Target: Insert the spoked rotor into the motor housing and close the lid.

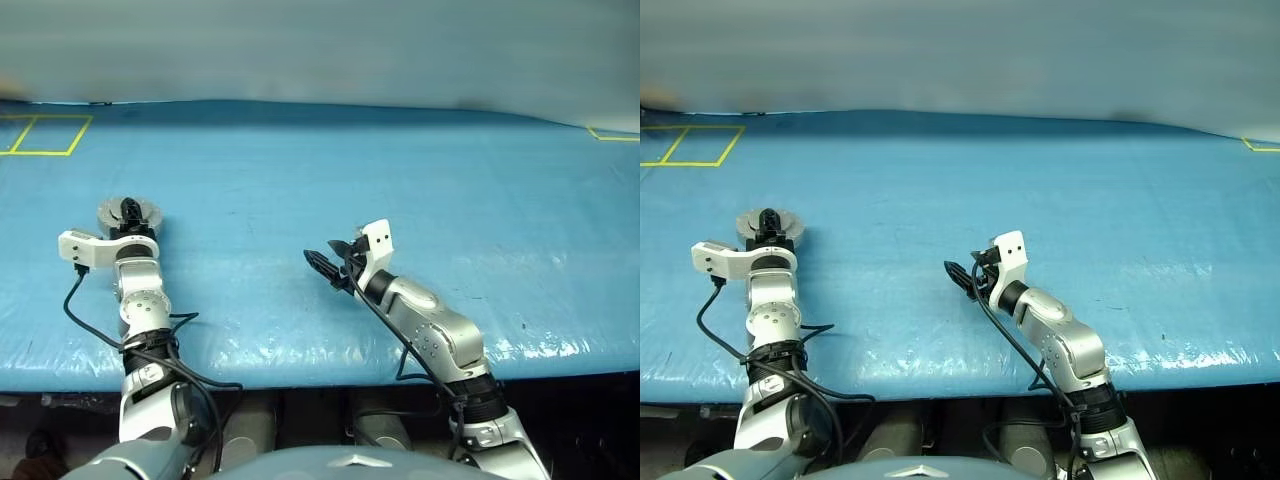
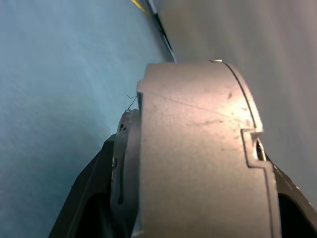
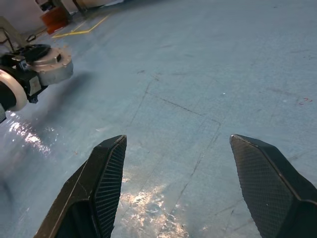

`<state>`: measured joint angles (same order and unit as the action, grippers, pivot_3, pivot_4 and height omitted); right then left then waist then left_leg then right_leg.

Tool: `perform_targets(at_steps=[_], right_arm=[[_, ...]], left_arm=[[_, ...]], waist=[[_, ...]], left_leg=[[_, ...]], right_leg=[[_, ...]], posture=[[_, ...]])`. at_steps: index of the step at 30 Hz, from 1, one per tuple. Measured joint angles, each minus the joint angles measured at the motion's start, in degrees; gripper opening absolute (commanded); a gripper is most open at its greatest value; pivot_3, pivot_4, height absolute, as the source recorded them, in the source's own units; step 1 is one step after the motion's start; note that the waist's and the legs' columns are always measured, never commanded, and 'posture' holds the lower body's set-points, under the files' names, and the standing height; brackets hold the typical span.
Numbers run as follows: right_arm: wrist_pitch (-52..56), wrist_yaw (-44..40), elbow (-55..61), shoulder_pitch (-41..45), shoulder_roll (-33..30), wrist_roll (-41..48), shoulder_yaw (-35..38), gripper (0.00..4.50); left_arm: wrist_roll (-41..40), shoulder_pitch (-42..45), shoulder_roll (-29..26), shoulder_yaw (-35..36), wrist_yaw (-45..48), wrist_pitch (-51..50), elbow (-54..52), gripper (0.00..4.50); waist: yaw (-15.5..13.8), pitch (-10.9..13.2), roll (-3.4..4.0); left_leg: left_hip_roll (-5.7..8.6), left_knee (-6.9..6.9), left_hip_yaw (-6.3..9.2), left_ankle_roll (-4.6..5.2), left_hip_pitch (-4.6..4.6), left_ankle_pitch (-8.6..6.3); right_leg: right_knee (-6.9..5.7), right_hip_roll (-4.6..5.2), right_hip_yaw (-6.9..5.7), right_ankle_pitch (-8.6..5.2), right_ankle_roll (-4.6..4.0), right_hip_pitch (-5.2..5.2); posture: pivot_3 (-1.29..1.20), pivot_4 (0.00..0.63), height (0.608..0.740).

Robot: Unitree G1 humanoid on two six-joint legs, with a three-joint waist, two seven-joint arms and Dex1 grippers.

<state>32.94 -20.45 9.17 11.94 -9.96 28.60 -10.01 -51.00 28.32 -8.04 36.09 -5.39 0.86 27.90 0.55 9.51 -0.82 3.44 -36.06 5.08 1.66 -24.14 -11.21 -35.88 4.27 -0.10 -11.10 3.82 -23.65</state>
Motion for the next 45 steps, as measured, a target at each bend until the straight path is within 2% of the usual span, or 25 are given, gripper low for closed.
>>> perform_targets(at_steps=[5,11,12,17,22,26,28,30,33,39,45], right_arm=[[0.0,-3.6,0.9,-1.1,-0.7,-0.2,-0.4,3.51],[0.0,-4.2,0.9,-1.4,-0.8,-0.8,-0.1,3.55],[0.0,-4.3,0.9,-1.3,-0.7,-0.9,-0.1,3.55],[0.0,-4.7,0.8,-1.0,-0.5,-1.3,0.2,3.55],[-0.6,-5.4,-0.2,0.3,-0.2,-2.8,0.1,3.55],[-6.2,-5.1,-1.7,0.5,0.3,-7.2,-0.7,3.55],[-9.1,-4.3,-2.7,0.5,0.8,-9.2,-0.5,3.55],[-11.7,-4.2,-4.0,0.7,1.2,-10.2,0.0,3.55],[-14.9,-5.5,-4.8,1.0,1.0,-9.9,1.8,3.55],[-19.7,-12.7,-4.8,1.6,-5.1,-7.7,7.2,3.55],[-23.0,-15.2,-7.6,-0.1,-8.7,-9.3,8.9,3.55]], left_arm=[[3.5,3.8,-2.0,1.4,-1.5,2.2,6.9,2.42],[7.0,3.3,-2.4,1.5,-3.7,2.6,6.9,4.32],[7.8,2.9,-2.4,1.5,-4.8,3.0,5.9,4.47],[13.0,-1.8,-2.3,2.4,-12.6,6.2,0.6,4.47],[19.3,-6.9,-2.6,4.4,-21.2,8.1,-9.0,4.47],[21.6,-10.1,-3.4,2.8,-21.9,4.7,-19.5,4.47],[21.9,-11.6,-3.5,-1.7,-16.4,4.6,-25.0,4.47],[21.9,-12.8,-4.8,-9.3,-6.9,4.4,-31.3,4.47],[22.0,-14.3,-8.4,-18.9,5.5,2.0,-37.8,4.47],[29.2,-19.6,-17.1,-35.7,24.8,-2.8,-39.9,4.47],[31.7,-24.2,-19.3,-44.8,38.4,-4.2,-39.0,4.47]], waist=[[0.1,0.0,-0.11],[0.4,0.0,-0.10],[0.5,0.0,-0.10],[0.8,0.0,-0.10],[0.1,0.0,-0.13],[-0.5,-0.1,-0.18],[-0.8,-0.1,-0.22],[-0.9,-0.1,-0.22],[-0.2,-0.1,-0.15],[1.0,-0.1,-0.04],[0.8,0.0,0.04]], left_leg=[[-0.01,0.02,0.01,-0.05,0.18,0.03],[-0.11,0.07,-0.07,-0.13,0.38,0.07],[-0.13,0.08,-0.10,-0.14,0.40,0.07],[-0.15,0.15,-0.18,-0.15,0.41,0.06],[-0.15,0.12,-0.15,-0.19,0.40,0.05],[-0.10,0.08,-0.11,-0.29,0.44,0.02],[-0.07,0.07,-0.12,-0.35,0.42,0.04],[-0.04,0.07,-0.14,-0.39,0.42,0.08],[-0.09,0.10,-0.39,-0.32,0.45,0.13],[-0.32,0.28,-0.61,-0.10,0.49,0.26],[-0.59,0.36,-0.73,-0.13,0.46,0.21]], right_leg=[[-0.03,-0.01,0.00,0.00,0.01,0.13],[-0.11,-0.04,0.04,0.00,0.01,0.18],[-0.11,-0.05,0.07,0.00,0.00,0.19],[-0.12,-0.06,0.19,0.10,-0.13,0.11],[-0.11,-0.06,0.17,0.11,-0.14,0.09],[-0.06,-0.05,0.15,0.11,-0.14,0.03],[-0.04,-0.02,0.15,0.08,-0.22,0.06],[-0.01,-0.01,0.16,0.09,-0.29,0.10],[-0.04,0.01,0.30,0.12,-0.31,0.22],[-0.08,-0.24,0.56,0.03,-0.32,0.02],[-0.07,-0.36,0.60,-0.05,-0.47,-0.07]], posture=[[0.00,0.150,0.740],[0.00,0.150,0.740],[0.00,0.150,0.740],[0.00,0.150,0.740],[0.00,0.150,0.740],[0.00,0.150,0.740],[0.00,0.150,0.740],[0.00,0.150,0.740],[0.00,0.150,0.740],[0.00,0.150,0.740],[0.00,0.150,0.740]])
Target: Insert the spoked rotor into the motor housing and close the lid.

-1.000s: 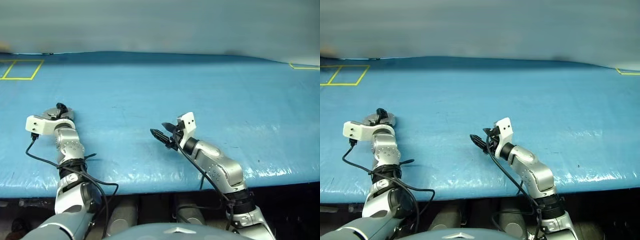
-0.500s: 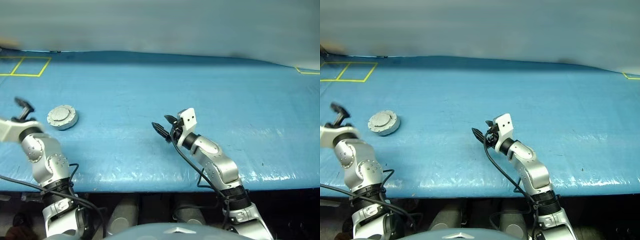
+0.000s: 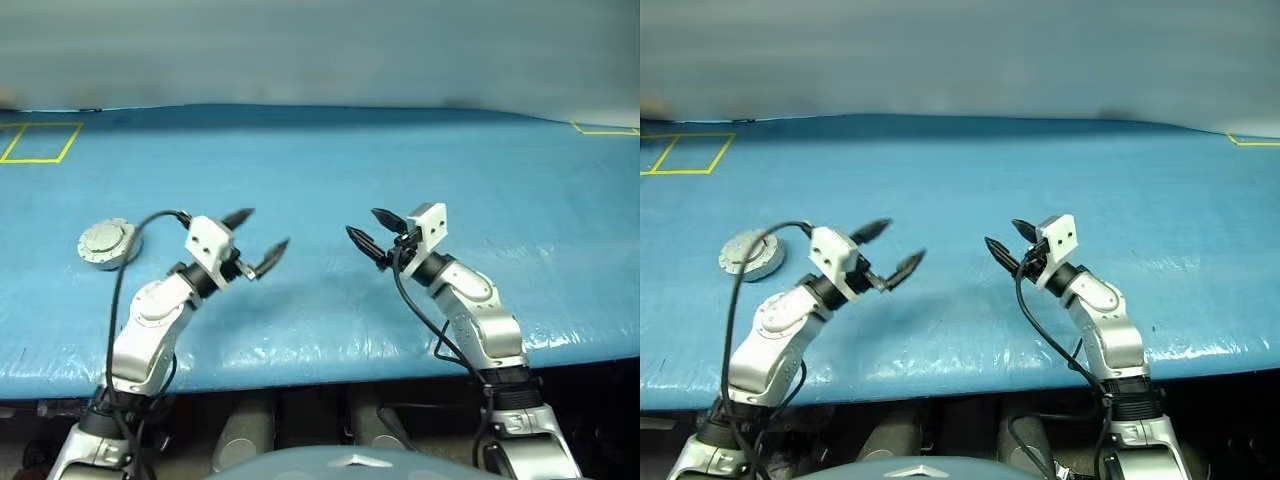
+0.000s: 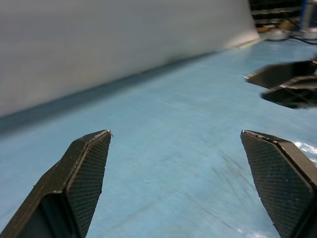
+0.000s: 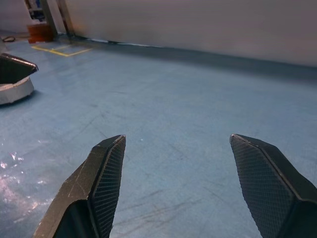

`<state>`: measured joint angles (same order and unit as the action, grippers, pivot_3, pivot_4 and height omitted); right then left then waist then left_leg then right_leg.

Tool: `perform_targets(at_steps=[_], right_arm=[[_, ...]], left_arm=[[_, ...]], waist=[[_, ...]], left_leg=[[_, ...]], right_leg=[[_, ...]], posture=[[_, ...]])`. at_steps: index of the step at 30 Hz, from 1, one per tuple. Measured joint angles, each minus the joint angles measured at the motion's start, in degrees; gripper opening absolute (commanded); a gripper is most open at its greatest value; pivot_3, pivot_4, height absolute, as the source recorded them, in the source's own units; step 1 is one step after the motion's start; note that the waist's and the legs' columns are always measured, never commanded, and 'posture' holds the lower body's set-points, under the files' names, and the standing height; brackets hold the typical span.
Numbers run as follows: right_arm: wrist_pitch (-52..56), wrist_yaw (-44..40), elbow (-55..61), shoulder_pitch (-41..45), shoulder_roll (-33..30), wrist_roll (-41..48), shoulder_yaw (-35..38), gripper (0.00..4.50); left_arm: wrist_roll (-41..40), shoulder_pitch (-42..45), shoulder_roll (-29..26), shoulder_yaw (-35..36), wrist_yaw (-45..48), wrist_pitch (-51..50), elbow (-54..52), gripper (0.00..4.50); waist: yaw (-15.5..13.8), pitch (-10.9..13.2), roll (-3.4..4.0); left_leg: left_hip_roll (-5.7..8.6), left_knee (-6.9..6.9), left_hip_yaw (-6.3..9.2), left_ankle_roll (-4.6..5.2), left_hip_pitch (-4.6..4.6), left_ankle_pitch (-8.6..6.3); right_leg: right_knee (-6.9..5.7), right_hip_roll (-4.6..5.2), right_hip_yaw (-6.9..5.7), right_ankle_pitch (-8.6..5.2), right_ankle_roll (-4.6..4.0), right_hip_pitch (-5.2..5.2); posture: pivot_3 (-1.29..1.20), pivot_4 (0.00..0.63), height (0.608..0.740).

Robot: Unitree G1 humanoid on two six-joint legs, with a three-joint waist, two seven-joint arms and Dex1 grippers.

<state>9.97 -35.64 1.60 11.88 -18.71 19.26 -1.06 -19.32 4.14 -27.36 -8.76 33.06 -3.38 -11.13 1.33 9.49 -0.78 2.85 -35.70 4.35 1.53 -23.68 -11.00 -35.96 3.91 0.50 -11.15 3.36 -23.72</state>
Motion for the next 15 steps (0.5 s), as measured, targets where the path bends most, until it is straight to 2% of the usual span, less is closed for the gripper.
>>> perform_targets(at_steps=[3,4,15], right_arm=[[-1.6,-1.5,-0.8,-1.2,-1.5,-1.3,-0.1,4.36],[-2.1,-2.1,-0.8,-1.5,-2.1,-2.0,-0.3,4.44],[-2.5,-6.6,-0.7,-2.2,-5.3,-5.8,-4.9,4.44]], left_arm=[[1.7,-1.0,0.0,-1.6,2.8,0.1,1.5,4.50],[2.4,-1.1,0.0,-1.6,3.6,0.3,2.2,4.50],[4.2,-1.8,2.7,-3.3,8.3,2.8,6.0,4.50]], waist=[[-0.2,0.0,0.03],[-0.3,0.0,0.04],[-0.8,0.0,0.05]], left_leg=[[-0.03,-0.02,-0.02,0.00,0.01,0.00],[-0.05,-0.04,-0.02,0.00,0.01,0.00],[-0.05,-0.10,-0.04,0.01,-0.03,-0.02]], right_leg=[[0.00,0.00,0.01,-0.03,0.04,0.01],[0.00,0.00,0.01,-0.03,0.04,0.02],[0.01,0.06,0.01,-0.03,0.06,0.02]], posture=[[0.00,0.150,0.740],[0.00,0.150,0.740],[0.00,0.150,0.740]])
